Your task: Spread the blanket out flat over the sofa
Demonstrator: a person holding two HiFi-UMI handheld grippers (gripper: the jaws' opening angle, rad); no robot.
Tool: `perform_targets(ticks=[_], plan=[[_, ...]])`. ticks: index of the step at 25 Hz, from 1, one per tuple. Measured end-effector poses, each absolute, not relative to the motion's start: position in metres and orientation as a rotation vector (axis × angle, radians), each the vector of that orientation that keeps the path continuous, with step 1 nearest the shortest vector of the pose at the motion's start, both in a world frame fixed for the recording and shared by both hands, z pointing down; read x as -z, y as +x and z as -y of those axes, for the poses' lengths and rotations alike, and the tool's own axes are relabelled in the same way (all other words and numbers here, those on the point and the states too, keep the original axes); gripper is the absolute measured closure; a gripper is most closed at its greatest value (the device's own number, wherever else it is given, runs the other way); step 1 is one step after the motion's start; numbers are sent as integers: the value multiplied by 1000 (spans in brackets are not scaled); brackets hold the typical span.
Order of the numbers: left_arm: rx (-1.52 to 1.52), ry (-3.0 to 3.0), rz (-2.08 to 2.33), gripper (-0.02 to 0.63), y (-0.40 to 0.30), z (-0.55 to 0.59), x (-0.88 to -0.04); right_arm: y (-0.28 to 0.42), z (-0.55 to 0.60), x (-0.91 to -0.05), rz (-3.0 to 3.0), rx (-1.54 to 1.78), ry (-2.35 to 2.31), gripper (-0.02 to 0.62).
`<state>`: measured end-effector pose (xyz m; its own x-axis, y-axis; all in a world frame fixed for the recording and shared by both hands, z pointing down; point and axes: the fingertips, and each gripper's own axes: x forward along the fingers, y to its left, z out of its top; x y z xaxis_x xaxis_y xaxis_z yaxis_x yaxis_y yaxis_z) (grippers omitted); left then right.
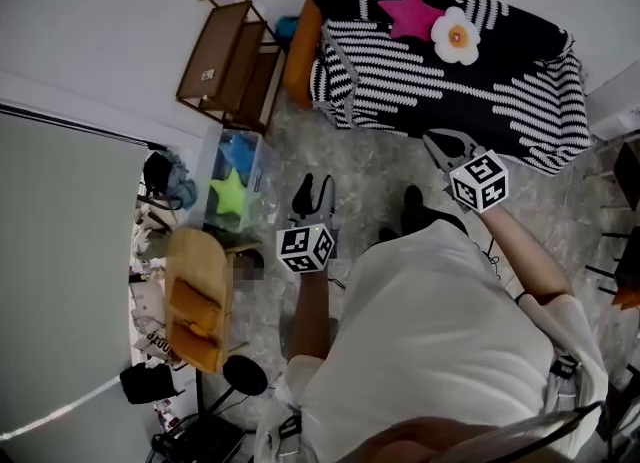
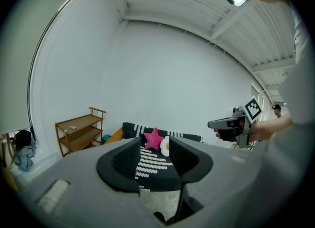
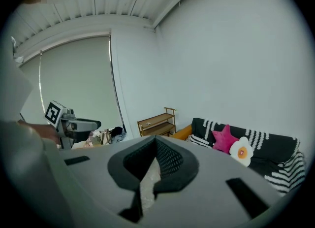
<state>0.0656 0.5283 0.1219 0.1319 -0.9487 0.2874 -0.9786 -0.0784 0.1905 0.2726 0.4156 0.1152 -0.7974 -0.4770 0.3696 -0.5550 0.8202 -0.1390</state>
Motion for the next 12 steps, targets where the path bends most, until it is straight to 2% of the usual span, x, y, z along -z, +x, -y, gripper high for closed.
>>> perform_targets(ticks=[12], plan=[[-143, 2028, 1877, 420, 40, -461, -137, 239, -344, -140, 2661, -394, 717, 598]])
